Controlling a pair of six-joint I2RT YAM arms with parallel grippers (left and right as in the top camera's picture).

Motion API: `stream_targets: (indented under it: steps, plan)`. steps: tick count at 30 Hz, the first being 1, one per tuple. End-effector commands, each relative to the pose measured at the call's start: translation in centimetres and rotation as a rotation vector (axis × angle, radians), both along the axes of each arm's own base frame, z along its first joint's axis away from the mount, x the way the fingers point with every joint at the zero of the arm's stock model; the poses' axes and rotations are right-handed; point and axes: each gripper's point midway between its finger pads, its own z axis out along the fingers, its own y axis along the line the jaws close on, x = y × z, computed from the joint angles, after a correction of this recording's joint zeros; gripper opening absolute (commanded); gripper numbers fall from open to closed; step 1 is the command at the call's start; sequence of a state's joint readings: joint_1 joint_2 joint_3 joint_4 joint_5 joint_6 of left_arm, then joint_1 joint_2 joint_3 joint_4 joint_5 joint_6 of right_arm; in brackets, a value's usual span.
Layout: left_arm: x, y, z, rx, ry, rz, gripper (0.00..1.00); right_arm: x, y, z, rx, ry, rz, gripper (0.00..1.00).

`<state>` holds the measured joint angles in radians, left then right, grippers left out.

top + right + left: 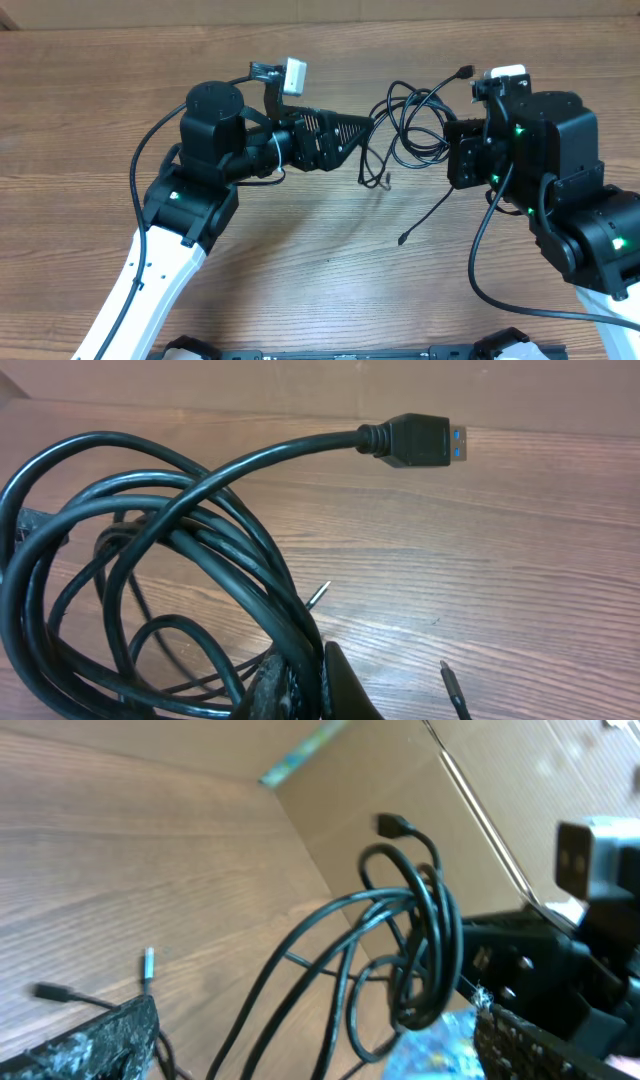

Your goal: Untangle cables

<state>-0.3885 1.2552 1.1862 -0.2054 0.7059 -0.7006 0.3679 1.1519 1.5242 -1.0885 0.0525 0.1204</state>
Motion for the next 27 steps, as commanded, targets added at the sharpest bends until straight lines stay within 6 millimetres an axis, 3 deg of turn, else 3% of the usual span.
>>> stream_targets:
  steps: [1, 5, 7, 14, 20, 21, 25, 27]
  plan:
    - [-0.4, -1.5, 1.1, -0.007, -0.049, 0.017, 1.00, 0.7, -0.3, 1.4, 0.013, -0.045, -0.032, 0.04]
    - [-2.0, -4.5, 2.1, -0.008, -0.120, 0.002, 0.99, 1.2, -0.1, 0.2, 0.010, 0.002, -0.042, 0.04]
    - [-2.5, -5.2, 2.0, 0.011, -0.146, -0.001, 0.92, 1.5, 0.0, -0.1, 0.008, 0.010, -0.043, 0.04]
    - [-2.2, -5.3, 1.4, 0.027, -0.136, 0.015, 0.87, 1.1, 1.5, 0.1, 0.063, 0.021, 0.031, 0.04]
    - [-1.5, -4.9, 1.2, 0.039, -0.136, 0.056, 0.74, 0.0, 3.8, 0.3, 0.141, 0.050, 0.149, 0.04]
    - [-1.3, -4.8, 1.2, 0.042, -0.138, 0.070, 0.68, -0.1, 3.8, 0.2, 0.136, 0.055, 0.152, 0.04]
    - [-1.1, -4.9, 0.9, 0.047, -0.133, 0.076, 0.25, -0.3, 3.7, -0.2, 0.120, 0.067, 0.159, 0.04]
    - [-0.8, -4.8, 0.7, 0.054, -0.129, 0.087, 0.24, -0.3, 3.6, -0.2, 0.116, 0.066, 0.153, 0.04]
